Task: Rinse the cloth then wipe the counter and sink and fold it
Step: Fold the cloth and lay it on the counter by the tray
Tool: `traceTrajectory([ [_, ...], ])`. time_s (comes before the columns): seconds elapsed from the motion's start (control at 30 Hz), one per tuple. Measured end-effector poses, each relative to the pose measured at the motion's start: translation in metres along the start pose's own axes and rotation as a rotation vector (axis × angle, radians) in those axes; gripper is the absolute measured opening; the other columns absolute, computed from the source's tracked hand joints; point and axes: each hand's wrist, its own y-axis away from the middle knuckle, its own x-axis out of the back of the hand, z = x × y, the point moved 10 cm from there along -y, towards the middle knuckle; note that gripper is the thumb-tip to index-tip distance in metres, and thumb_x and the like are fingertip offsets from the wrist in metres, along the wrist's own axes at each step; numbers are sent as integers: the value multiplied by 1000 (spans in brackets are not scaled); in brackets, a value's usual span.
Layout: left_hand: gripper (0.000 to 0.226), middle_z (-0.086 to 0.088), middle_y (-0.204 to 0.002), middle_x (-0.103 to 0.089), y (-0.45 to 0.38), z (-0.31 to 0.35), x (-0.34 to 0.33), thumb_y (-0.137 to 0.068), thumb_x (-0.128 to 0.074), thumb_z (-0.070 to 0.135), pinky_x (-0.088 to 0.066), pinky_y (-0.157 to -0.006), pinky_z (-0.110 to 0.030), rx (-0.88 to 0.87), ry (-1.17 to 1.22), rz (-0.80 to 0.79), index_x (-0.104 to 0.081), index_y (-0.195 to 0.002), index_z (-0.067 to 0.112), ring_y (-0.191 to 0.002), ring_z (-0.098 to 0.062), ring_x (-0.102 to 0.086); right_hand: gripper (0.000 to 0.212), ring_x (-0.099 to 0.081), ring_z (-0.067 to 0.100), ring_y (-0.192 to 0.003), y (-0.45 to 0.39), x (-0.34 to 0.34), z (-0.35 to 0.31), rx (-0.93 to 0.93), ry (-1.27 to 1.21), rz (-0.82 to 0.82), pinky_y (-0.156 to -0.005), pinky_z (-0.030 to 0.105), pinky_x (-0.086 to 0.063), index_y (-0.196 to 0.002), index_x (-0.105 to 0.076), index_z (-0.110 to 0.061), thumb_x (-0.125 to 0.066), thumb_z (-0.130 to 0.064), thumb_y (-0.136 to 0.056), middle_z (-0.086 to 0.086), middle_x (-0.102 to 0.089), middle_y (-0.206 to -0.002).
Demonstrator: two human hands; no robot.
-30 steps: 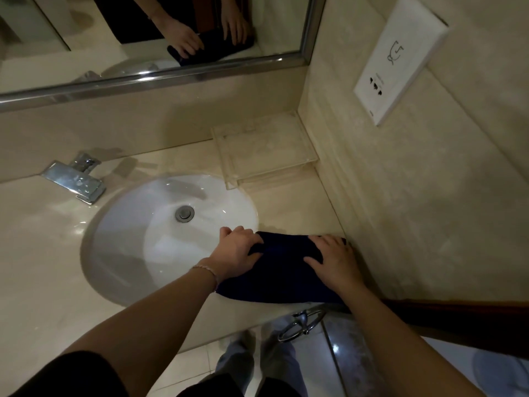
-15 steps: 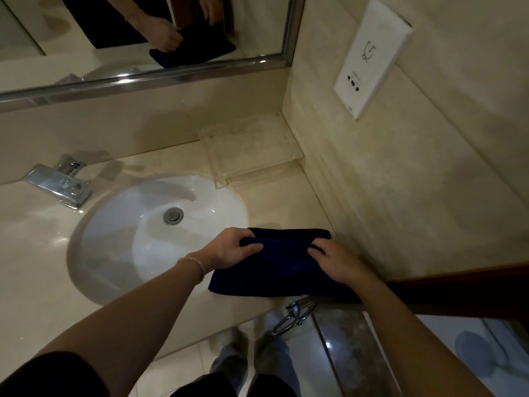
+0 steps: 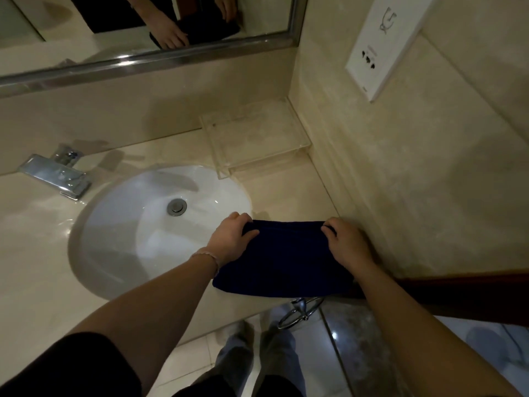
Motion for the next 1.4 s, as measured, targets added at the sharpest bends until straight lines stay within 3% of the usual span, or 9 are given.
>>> traceTrajectory([
  [0.13,35,-5,-116,-51,-5,-5,11,-96,-69,28,-48,-100,-40,32,112,97,-60,-126,12,-103,-23,-54,26,-56,23,-84,-4,11,1,-23,34,130,-71,41,-51,-99,-62,-12,-45,-30,-106,4,-56,-100],
  [0.3,79,-16,-149,-30,0,-20,6,-93,-73,28,-37,-112,-43,200,41,108,-28,-154,9,-134,-36,-35,35,-56,29,-103,-4,-5,8,-113,139,95,-76,39,-50,-127,-56,-10,-46,-36,-105,11,-48,-130],
  [0.5,62,-7,-137,-44,6,-27,-1,-91,-75,33,-46,-106,-39,178,93,88,-44,-141,13,-125,-26,-50,55,-35,37,-124,17,-14,7,-121,219,167,-96,47,-43,-139,-49,-10,-58,-44,-96,16,-37,-144],
  [0.7,21,1,-98,-68,9,-19,-10,-98,-62,41,-51,-79,-34,68,-29,-87,-67,-103,21,-90,-21,-63,53,-36,30,-115,23,-19,11,-5,194,69,-97,42,-37,-126,-63,-17,-68,-53,-88,4,-54,-126],
  [0.83,17,0,-87,-67,5,-10,16,-103,-57,27,-42,-74,-30,-32,105,37,-66,-95,14,-82,-20,-60,22,-50,31,-95,23,-6,5,95,138,174,-83,41,-38,-92,-73,-13,-73,-35,-90,2,-66,-92],
  [1.0,14,3,-81,-64,-5,7,41,-103,-58,23,-41,-71,-24,-103,204,156,-66,-97,13,-78,-18,-59,24,-60,24,-86,11,6,-4,66,68,150,-84,38,-35,-104,-68,-16,-60,-38,-99,-1,-70,-97],
  [1.1,20,2,-87,-64,-19,7,48,-104,-55,30,-45,-76,-31,-71,124,174,-67,-104,14,-83,-20,-59,25,-52,15,-89,5,3,-11,62,89,94,-90,39,-38,-109,-63,-20,-51,-42,-102,-8,-60,-98],
  [1.23,24,-2,-100,-62,-36,-14,33,-103,-54,35,-48,-91,-42,58,-20,82,-69,-108,17,-101,-27,-59,25,-54,29,-90,-10,-7,-14,65,20,87,-76,39,-42,-95,-60,-11,-51,-32,-103,4,-57,-96],
  [1.4,21,-2,-112,-62,-41,-19,18,-103,-55,34,-43,-97,-41,106,-15,62,-69,-112,21,-111,-24,-57,28,-51,31,-98,-20,-13,-14,12,219,118,-83,41,-39,-99,-62,-12,-46,-34,-104,9,-59,-104],
])
